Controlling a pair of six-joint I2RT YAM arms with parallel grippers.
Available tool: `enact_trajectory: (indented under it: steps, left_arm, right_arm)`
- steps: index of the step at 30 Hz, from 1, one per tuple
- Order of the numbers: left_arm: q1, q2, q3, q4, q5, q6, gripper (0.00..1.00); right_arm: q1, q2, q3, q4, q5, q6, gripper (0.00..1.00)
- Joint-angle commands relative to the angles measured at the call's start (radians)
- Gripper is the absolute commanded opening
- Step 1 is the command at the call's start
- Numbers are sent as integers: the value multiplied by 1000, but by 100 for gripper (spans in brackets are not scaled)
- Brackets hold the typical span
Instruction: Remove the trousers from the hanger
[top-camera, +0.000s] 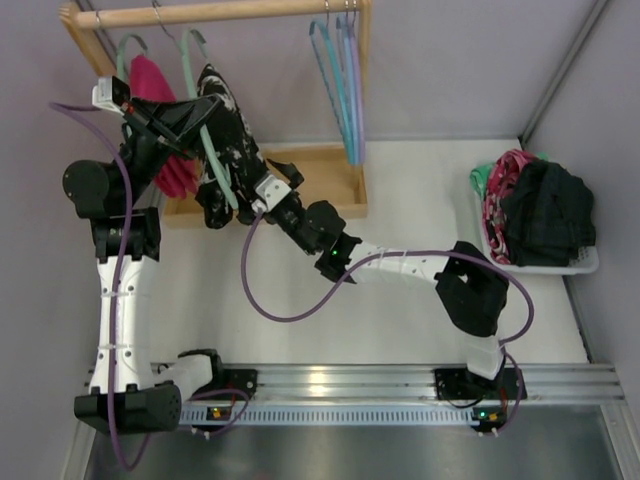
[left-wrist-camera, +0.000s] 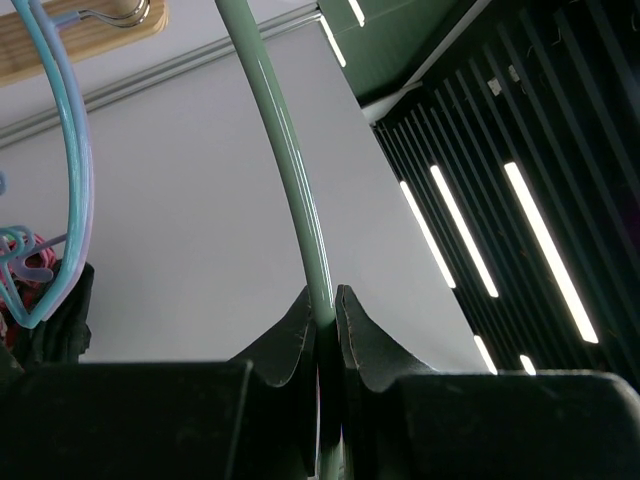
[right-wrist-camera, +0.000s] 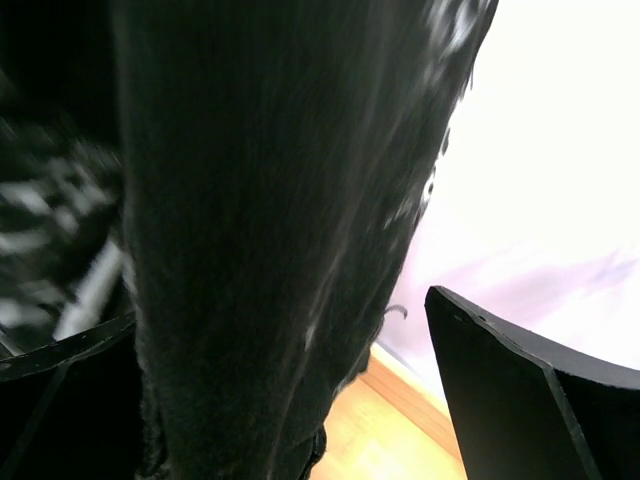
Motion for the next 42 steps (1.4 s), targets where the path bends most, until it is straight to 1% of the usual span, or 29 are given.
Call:
enact_trajectory:
  steps: [1,3,6,13,17,26,28,29,31,32,34,35,36,37,42]
  left_arm:
    - [-5,-17,26,201,-53,11,0]
    - [-7,-17,23,201,-55,13,0]
    - [-7,-21,14,201,-53,15,0]
    - [-10,-23,22,201,-56,11,0]
    - [-11,-26,22,201,-56,10,0]
    - [-13,-23,28,201,-58,7,0]
    - [-13,-26,31,201,-58,8,0]
    - [-13,-26,31,201,-58,10,0]
    - [-13,-29,29,199,-56,10,0]
    - [-13,-30,26,198,-56,10,0]
    - [-13,-35,19,196,-56,10,0]
    - [-14,-34,11,196,-58,8,0]
    - [-13,-34,8,194,-58,11,0]
    - [-13,-38,3,190,-58,13,0]
    - [-14,-43,-33,165,-45,65,0]
  right_arm:
    - [-9,-94,12,19,-44,59,99]
    - [-9,-97,27,6,-48,76,99]
    - [-9,-94,79,-38,-12,139,98]
    - [-8,-51,191,-87,64,142,87]
    - [-8,-26,216,-97,97,135,81]
    - [-8,35,283,-97,126,125,80]
    - [-13,44,296,-87,139,113,73]
    - [-14,49,297,-84,146,110,62]
    - [-23,48,302,-90,153,122,50]
    - [-26,38,303,-93,150,128,37]
    - [-34,17,299,-94,134,136,25]
    - [-36,9,297,-97,124,141,17]
    - [-39,-1,296,-101,111,147,2]
    - [-40,-11,291,-107,104,155,0]
    - [-46,-120,259,-176,33,204,0]
